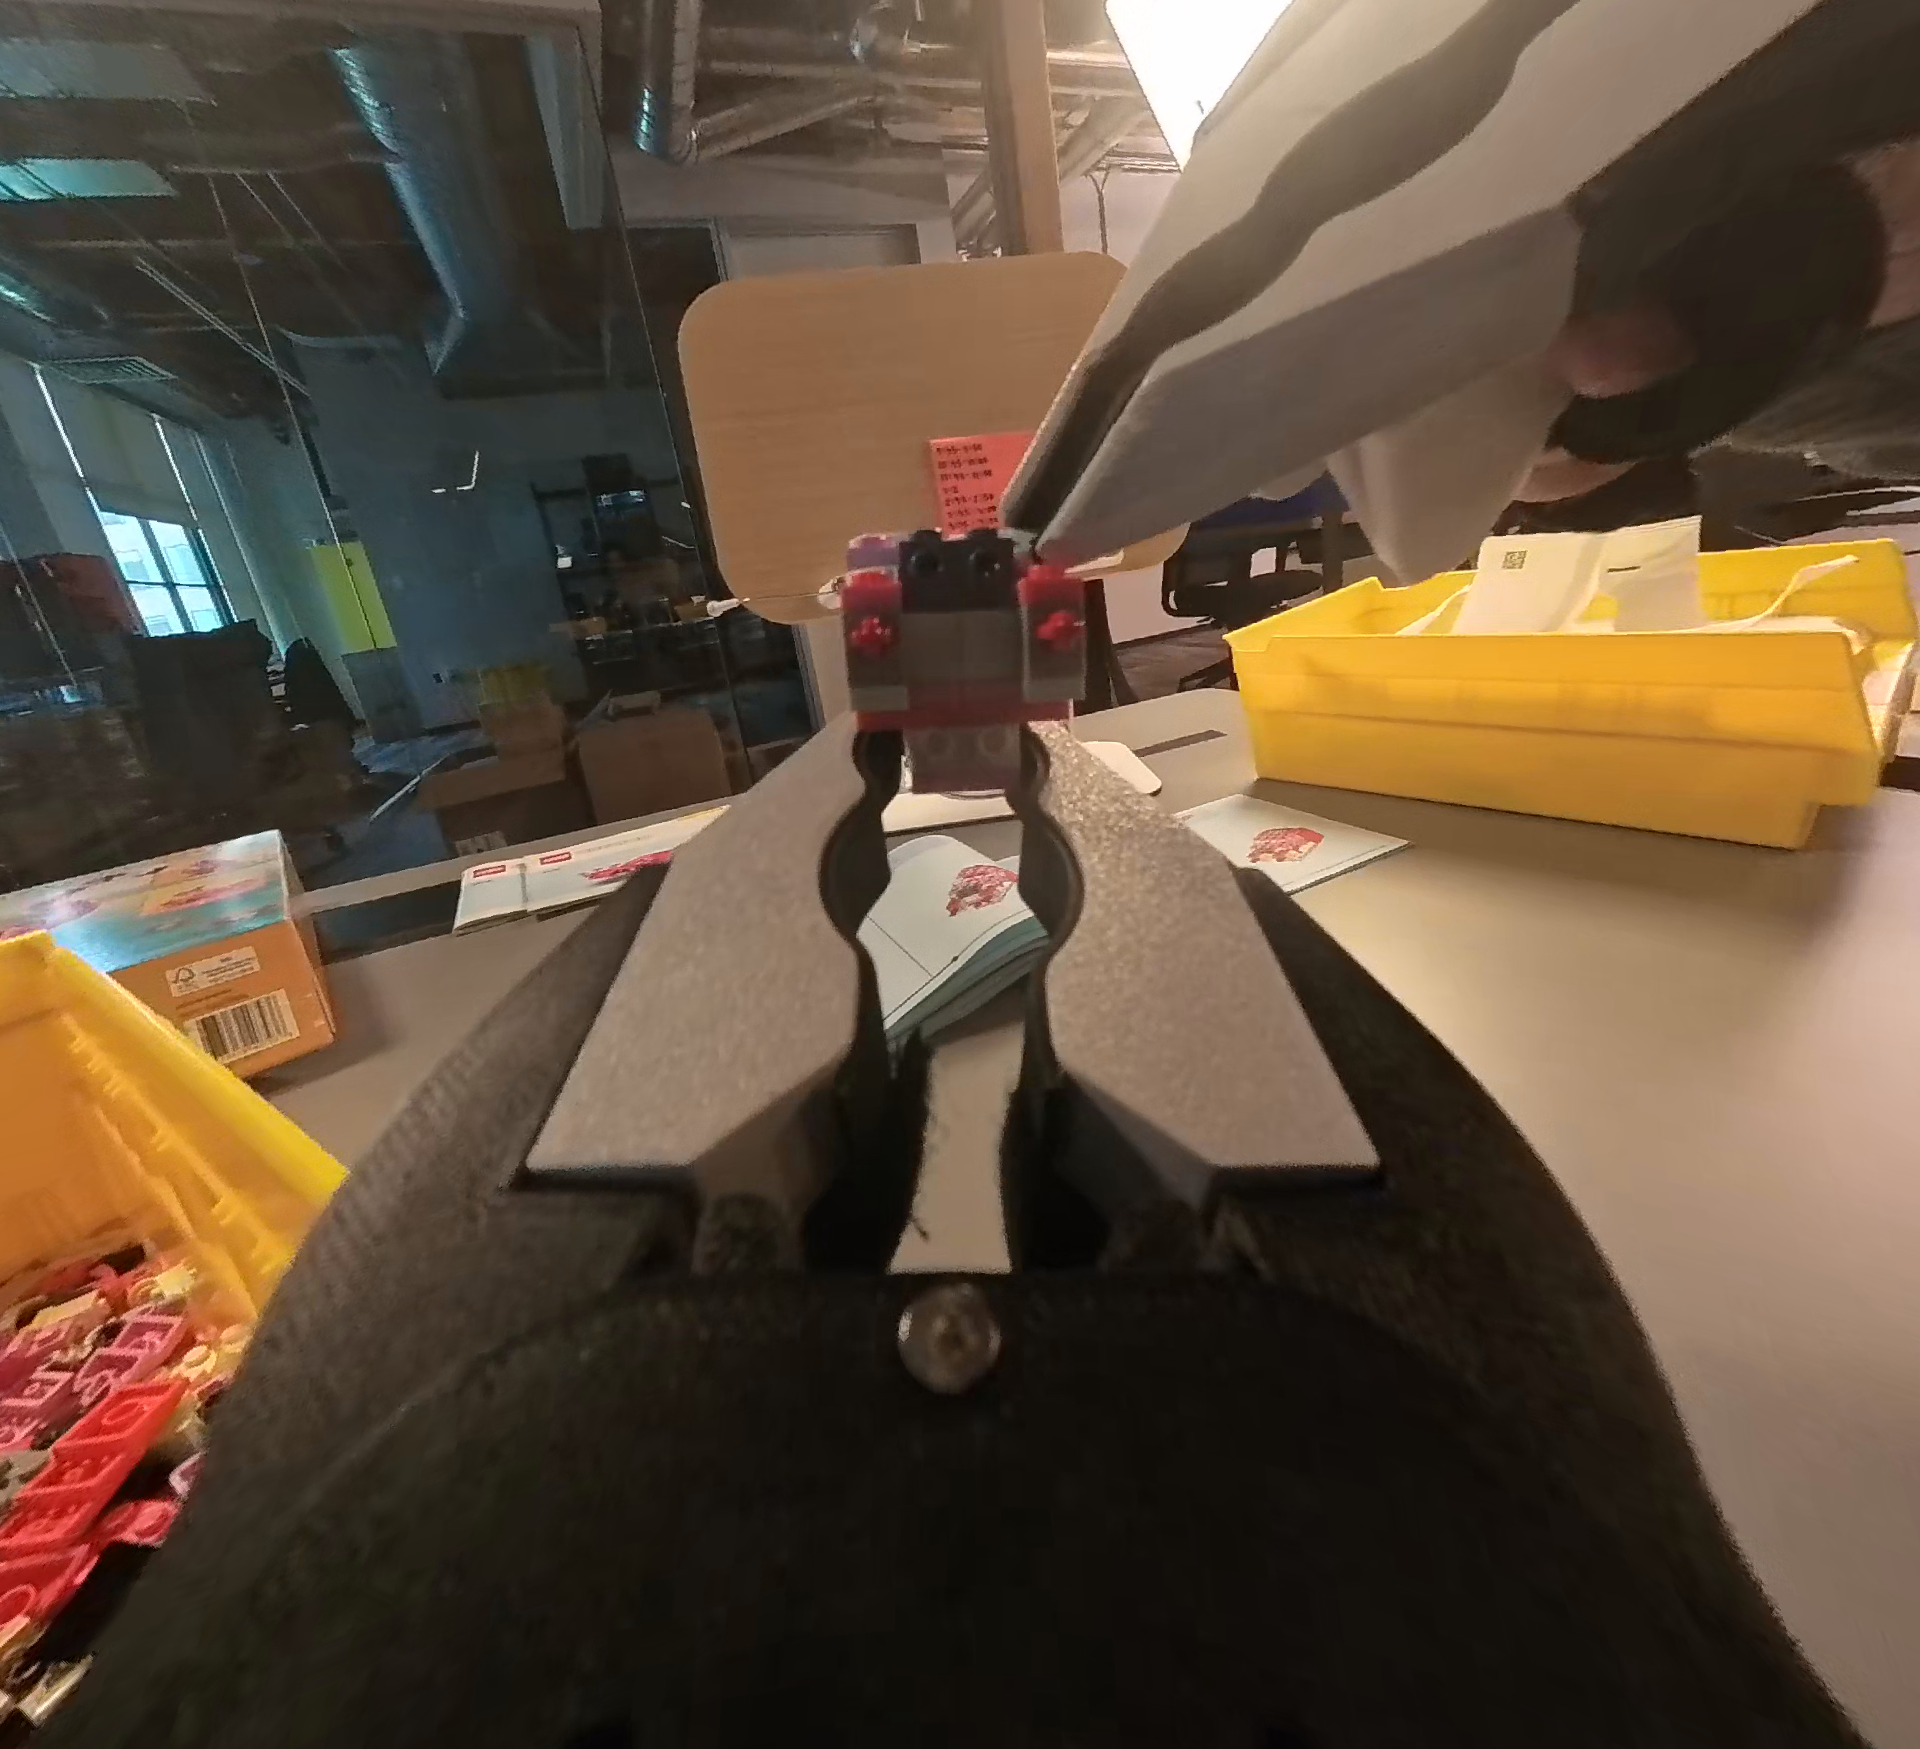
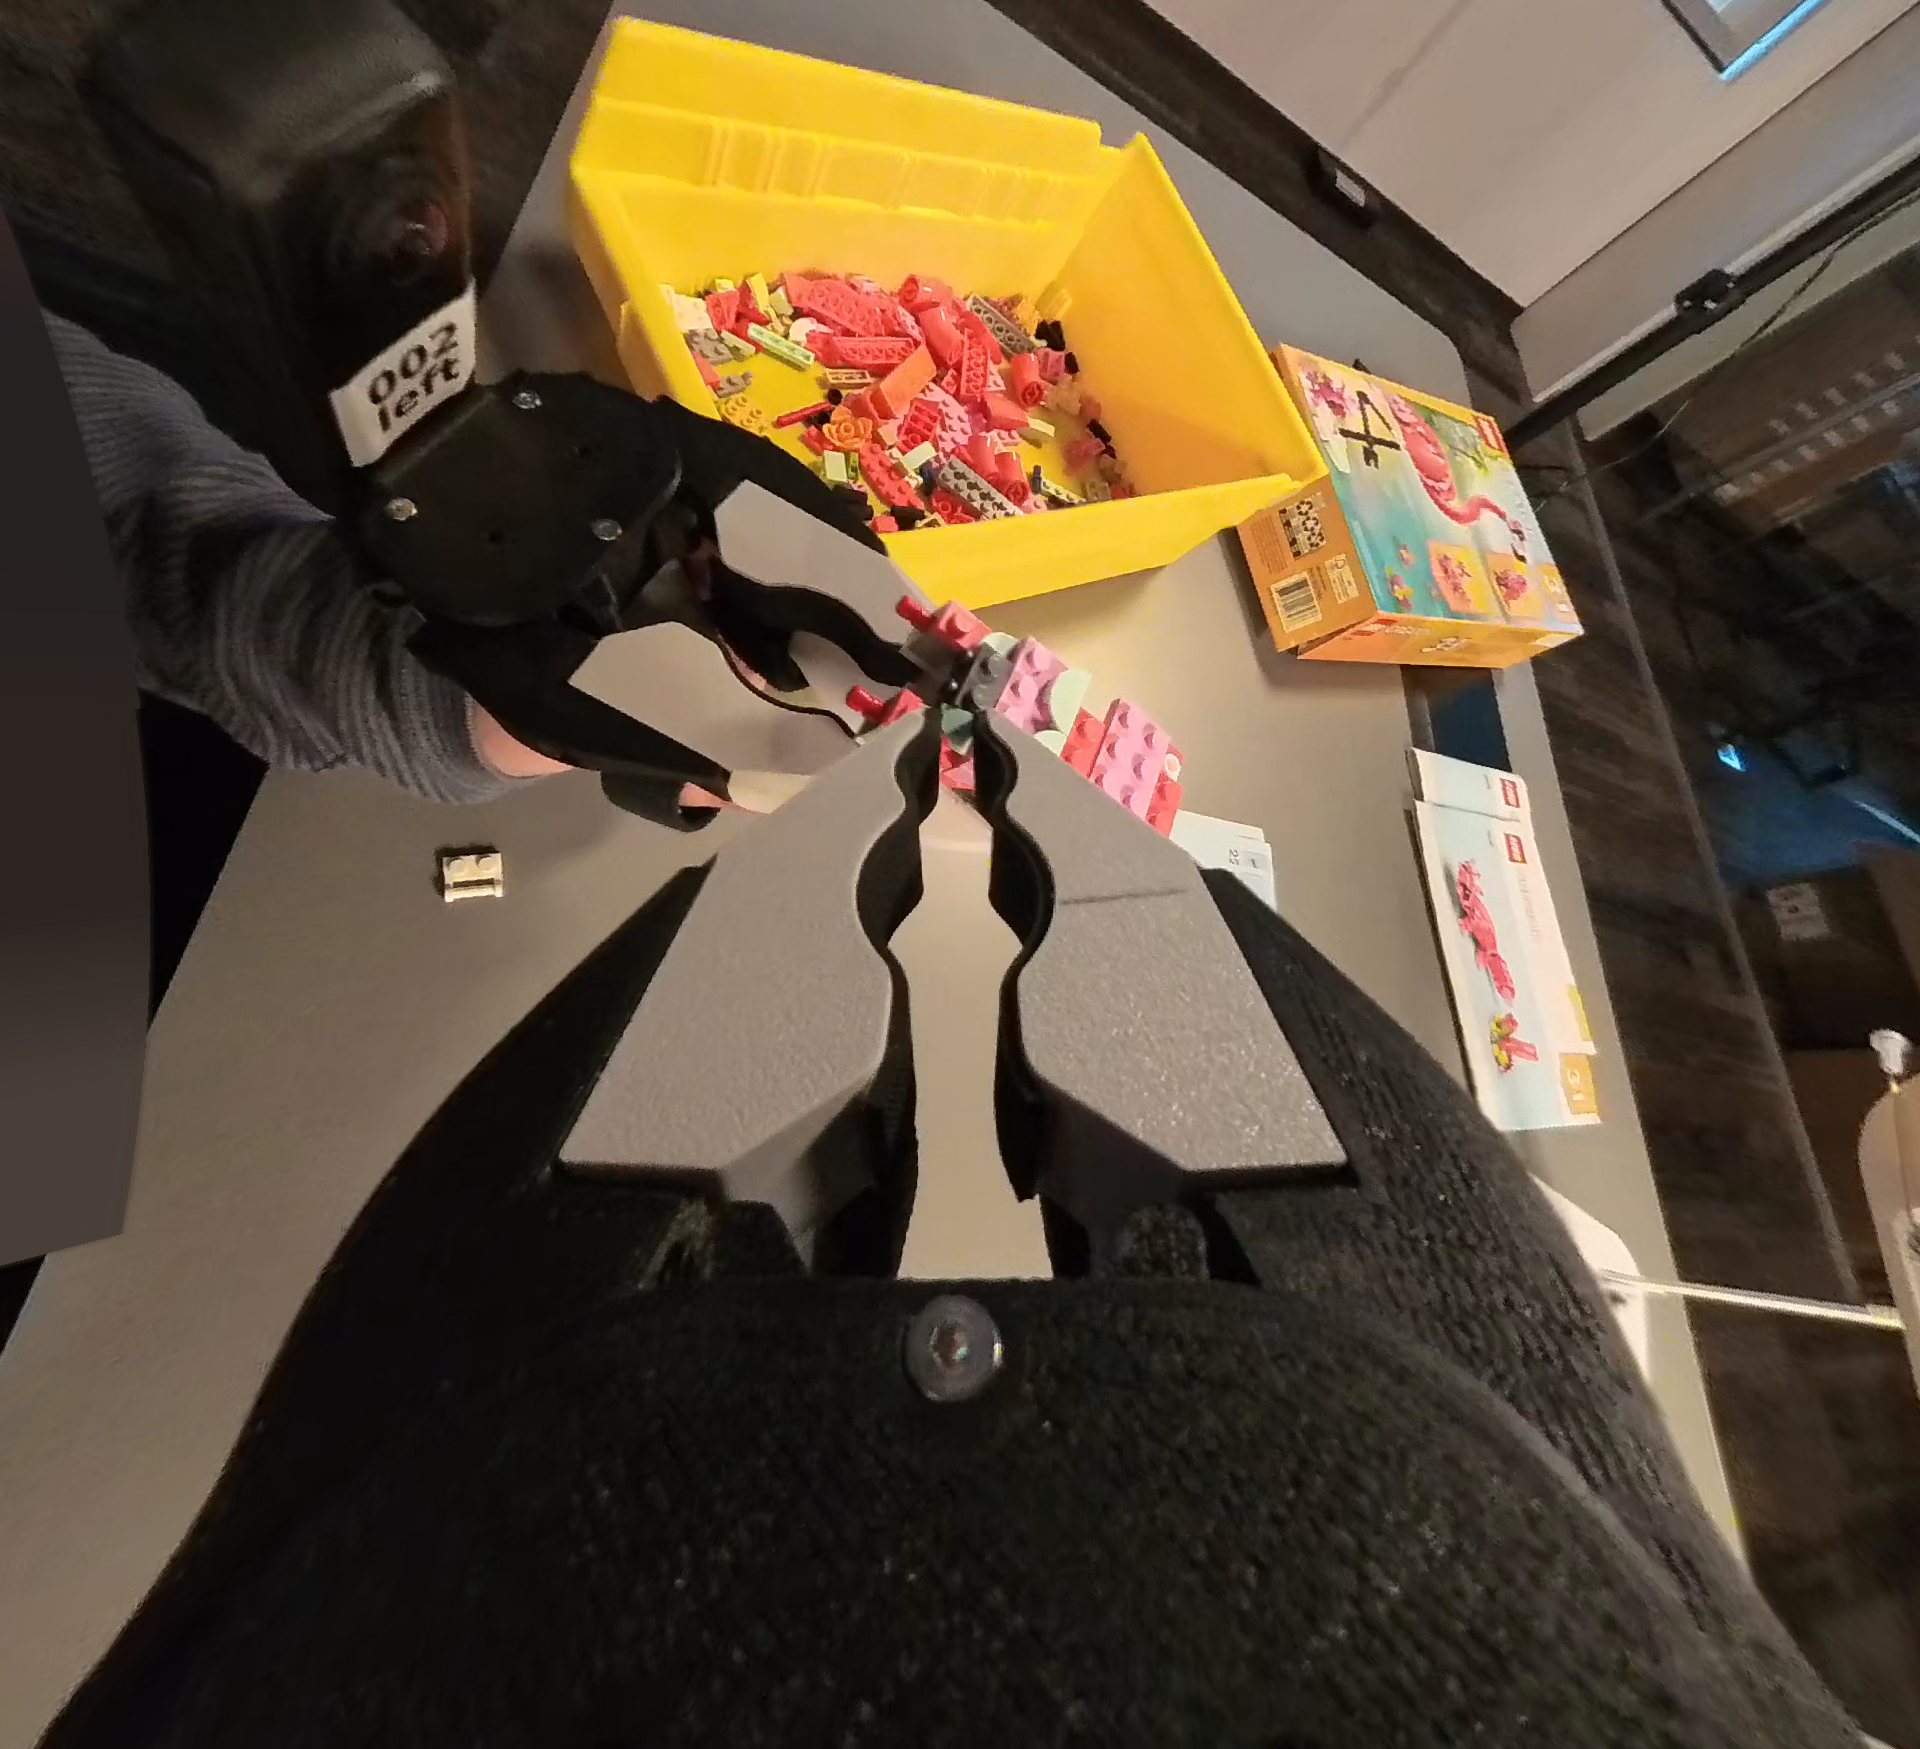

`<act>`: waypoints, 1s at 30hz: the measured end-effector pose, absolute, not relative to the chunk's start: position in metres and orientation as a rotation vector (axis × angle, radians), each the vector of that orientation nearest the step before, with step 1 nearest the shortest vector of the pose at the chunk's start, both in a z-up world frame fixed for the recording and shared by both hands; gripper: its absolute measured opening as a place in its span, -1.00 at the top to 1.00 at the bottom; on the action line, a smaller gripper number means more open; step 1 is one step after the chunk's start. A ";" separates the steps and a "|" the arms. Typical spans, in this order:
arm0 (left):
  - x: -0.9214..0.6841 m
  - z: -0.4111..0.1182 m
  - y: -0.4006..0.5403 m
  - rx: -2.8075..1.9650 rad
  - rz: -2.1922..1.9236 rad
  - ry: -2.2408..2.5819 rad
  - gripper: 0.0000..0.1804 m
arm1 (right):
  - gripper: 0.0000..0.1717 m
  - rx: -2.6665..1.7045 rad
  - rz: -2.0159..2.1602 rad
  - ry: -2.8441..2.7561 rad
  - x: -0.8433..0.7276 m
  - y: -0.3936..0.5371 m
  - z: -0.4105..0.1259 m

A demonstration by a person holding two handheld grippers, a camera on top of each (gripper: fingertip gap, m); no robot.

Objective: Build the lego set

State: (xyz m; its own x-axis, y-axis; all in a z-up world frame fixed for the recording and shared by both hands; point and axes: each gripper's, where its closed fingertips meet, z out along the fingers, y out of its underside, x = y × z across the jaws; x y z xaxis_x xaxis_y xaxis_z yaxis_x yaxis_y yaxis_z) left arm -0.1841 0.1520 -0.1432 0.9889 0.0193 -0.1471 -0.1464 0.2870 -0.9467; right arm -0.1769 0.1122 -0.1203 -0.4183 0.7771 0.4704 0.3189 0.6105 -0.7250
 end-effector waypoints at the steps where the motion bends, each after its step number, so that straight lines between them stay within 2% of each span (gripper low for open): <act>1: -0.184 -0.143 0.152 -1.278 0.110 0.113 0.80 | 0.95 -0.862 0.686 -1.996 -0.177 0.113 -0.120; 30: -0.191 -0.144 0.152 -1.278 0.036 0.048 0.80 | 0.93 -0.826 0.626 -1.717 -0.191 0.115 -0.116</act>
